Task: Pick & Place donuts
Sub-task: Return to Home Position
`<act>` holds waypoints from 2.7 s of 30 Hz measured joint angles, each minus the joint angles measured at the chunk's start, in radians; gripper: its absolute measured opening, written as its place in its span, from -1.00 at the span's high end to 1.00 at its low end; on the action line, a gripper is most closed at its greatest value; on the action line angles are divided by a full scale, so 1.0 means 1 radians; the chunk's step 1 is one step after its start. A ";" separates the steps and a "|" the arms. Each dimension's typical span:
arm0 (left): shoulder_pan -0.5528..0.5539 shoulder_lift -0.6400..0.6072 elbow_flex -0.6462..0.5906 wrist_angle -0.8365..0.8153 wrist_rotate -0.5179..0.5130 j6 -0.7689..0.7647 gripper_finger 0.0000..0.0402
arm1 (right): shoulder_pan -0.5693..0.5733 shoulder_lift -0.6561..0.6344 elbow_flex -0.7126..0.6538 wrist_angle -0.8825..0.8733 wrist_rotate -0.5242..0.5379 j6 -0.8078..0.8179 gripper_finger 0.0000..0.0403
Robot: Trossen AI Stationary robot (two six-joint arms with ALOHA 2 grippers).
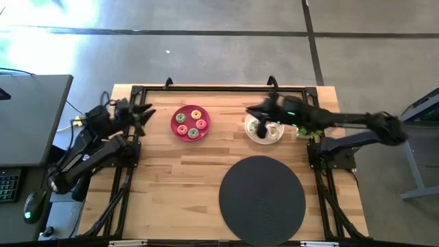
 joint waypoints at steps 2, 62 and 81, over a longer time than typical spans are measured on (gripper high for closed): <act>-0.001 0.036 -0.029 0.022 -0.027 -0.035 0.24 | 0.000 -0.123 -0.163 0.162 -0.050 0.011 0.85; -0.122 0.019 -0.408 0.462 -0.063 -0.103 0.24 | 0.004 -0.925 -0.809 0.274 -0.041 0.104 0.96; -0.455 0.020 -0.412 0.436 -0.104 -0.100 0.24 | 0.003 -0.925 -0.810 0.273 -0.041 0.104 0.97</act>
